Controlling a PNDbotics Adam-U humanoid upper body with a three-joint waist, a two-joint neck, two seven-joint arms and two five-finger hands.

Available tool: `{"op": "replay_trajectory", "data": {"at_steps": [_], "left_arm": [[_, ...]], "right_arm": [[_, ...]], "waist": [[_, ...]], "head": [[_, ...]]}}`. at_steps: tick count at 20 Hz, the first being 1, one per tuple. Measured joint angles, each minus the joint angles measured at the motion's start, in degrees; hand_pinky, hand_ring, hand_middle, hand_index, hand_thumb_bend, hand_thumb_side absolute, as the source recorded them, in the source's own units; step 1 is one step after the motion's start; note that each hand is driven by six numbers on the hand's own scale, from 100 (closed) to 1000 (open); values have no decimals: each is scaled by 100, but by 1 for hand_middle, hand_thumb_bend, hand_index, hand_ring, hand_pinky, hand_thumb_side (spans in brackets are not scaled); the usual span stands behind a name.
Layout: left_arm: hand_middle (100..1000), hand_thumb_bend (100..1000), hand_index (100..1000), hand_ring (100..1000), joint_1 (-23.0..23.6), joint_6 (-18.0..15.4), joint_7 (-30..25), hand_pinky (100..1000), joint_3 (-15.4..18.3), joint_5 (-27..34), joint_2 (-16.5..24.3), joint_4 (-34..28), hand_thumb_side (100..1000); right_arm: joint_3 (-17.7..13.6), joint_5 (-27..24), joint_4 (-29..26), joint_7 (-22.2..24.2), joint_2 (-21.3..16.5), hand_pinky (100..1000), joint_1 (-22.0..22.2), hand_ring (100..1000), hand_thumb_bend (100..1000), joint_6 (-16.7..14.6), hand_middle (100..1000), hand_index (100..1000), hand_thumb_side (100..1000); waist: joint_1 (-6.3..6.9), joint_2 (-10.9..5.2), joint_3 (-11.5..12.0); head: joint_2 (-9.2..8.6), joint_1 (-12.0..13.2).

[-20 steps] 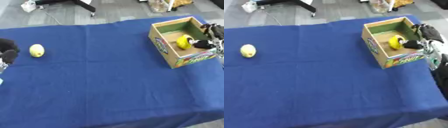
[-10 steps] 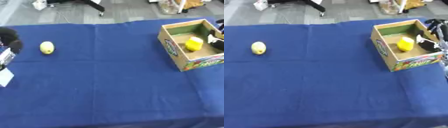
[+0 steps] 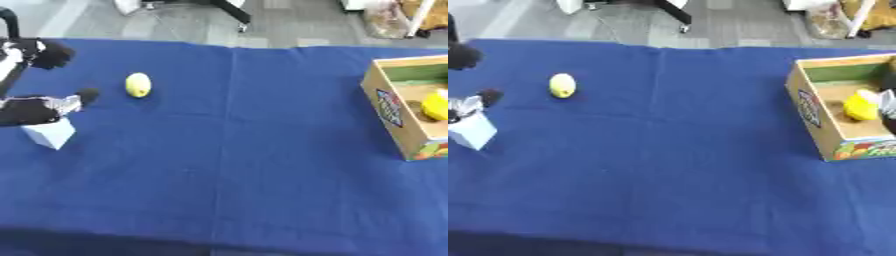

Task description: Pick up the objects with one hand, pass them to the other hand, and then place them into the box on the other side of the table.

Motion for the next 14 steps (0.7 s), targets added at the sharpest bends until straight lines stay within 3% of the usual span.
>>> {"op": "replay_trajectory", "data": {"at_steps": [4, 7, 14], "left_arm": [[775, 721, 863, 815, -20, -218, -707, 882, -109, -539, 443, 408, 325], [783, 720, 868, 821, -140, -365, -1196, 891, -193, -904, 651, 706, 256], [789, 712, 872, 833, -454, -557, -1836, 904, -373, -1715, 731, 1474, 180]], "right_arm": [[114, -25, -73, 203, 47, 796, 65, 536, 100, -15, 531, 735, 323], [180, -49, -73, 299, 50, 796, 100, 534, 100, -46, 528, 733, 331], [279, -120, -64, 405, 83, 797, 153, 530, 100, -95, 524, 730, 350]], "waist": [[51, 0, 3], [56, 0, 5], [78, 0, -34]], "head": [[0, 302], [0, 491], [0, 865]]}}
